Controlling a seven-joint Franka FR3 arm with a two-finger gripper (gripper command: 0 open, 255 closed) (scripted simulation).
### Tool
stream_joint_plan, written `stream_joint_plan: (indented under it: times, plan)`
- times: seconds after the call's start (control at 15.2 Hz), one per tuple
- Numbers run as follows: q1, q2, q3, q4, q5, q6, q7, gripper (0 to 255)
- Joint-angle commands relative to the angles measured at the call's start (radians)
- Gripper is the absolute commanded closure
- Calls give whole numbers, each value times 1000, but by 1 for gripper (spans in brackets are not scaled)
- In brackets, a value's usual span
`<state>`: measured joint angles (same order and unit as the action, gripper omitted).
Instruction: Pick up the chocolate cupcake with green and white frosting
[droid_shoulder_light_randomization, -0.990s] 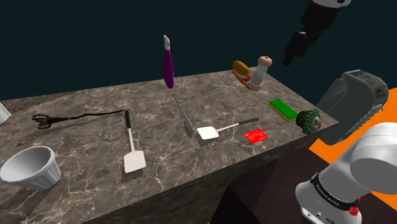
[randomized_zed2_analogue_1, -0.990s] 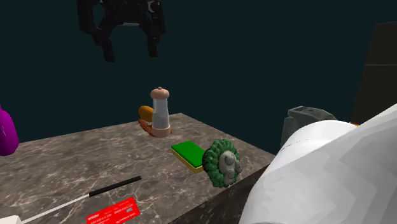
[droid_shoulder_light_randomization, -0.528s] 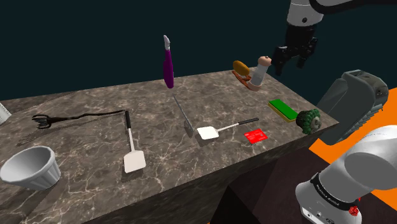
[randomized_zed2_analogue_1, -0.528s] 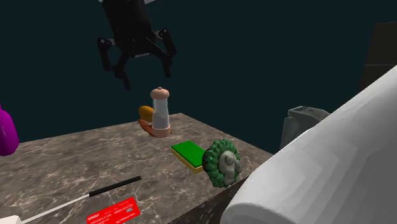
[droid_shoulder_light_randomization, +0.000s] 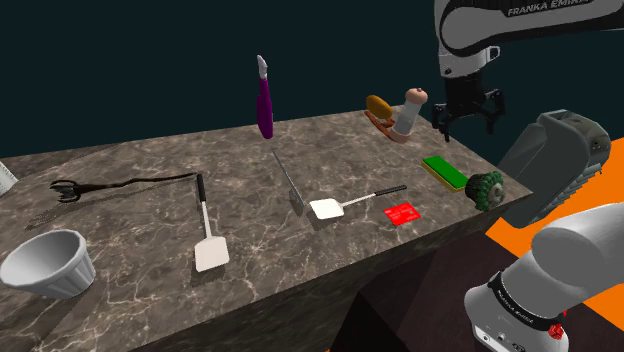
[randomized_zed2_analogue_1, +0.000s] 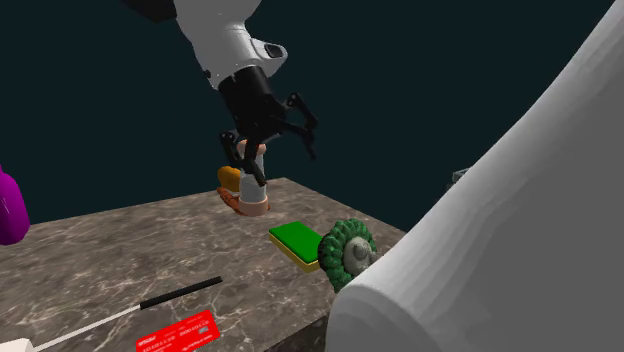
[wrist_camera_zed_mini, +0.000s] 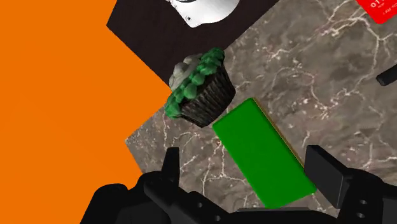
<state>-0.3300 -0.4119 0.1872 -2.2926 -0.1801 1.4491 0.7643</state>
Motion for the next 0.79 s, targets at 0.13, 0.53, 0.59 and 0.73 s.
stream_joint_plan:
  times: [0.13, 0.53, 0.59, 0.73]
  plan:
    - [-89, 63, -15, -44, -1, -56, 233, 0]
    - [-154, 106, -36, -111, 13, -54, 405, 0]
    - [-154, 112, -36, -119, 13, -40, 408, 0]
    - [-154, 124, -36, -136, 12, -12, 414, 0]
